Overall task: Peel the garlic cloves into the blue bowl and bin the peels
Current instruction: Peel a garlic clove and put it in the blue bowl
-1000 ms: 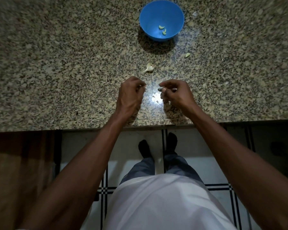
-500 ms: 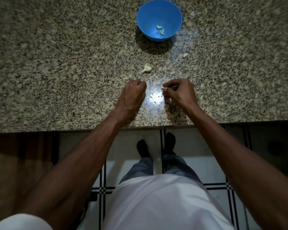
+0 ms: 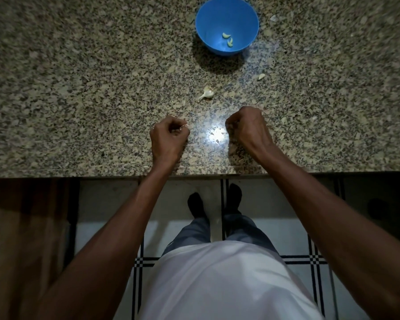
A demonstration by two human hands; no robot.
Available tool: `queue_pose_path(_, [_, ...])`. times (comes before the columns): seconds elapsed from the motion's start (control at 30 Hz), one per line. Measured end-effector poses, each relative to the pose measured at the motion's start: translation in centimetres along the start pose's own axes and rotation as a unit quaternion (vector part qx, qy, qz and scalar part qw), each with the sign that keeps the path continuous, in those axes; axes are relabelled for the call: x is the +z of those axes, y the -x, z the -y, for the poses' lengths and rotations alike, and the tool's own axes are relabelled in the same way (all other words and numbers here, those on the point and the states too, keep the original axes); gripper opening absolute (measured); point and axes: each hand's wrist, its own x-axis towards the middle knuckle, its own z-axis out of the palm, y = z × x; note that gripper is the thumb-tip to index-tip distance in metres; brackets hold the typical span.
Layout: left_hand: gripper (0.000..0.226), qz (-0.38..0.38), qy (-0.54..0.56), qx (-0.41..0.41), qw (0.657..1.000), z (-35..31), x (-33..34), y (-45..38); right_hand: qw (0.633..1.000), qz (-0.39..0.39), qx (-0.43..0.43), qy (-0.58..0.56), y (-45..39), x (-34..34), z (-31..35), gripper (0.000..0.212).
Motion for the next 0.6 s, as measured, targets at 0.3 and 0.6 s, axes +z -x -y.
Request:
queue_pose_path(0.3, [0.012, 0.000, 0.012, -0.023, 1.000, -0.1, 0.0, -0.1, 0.992, 0.032, -0.098, 0.073, 1.2, 2.4, 3.1, 0.016])
queue_pose_path(0.6, [0.012, -0.012, 0.012, -0.037, 0.999, 0.4, -0.4, 0.3, 0.988, 0.031, -0.098, 0.118, 2.4, 4.1, 3.4, 0.020])
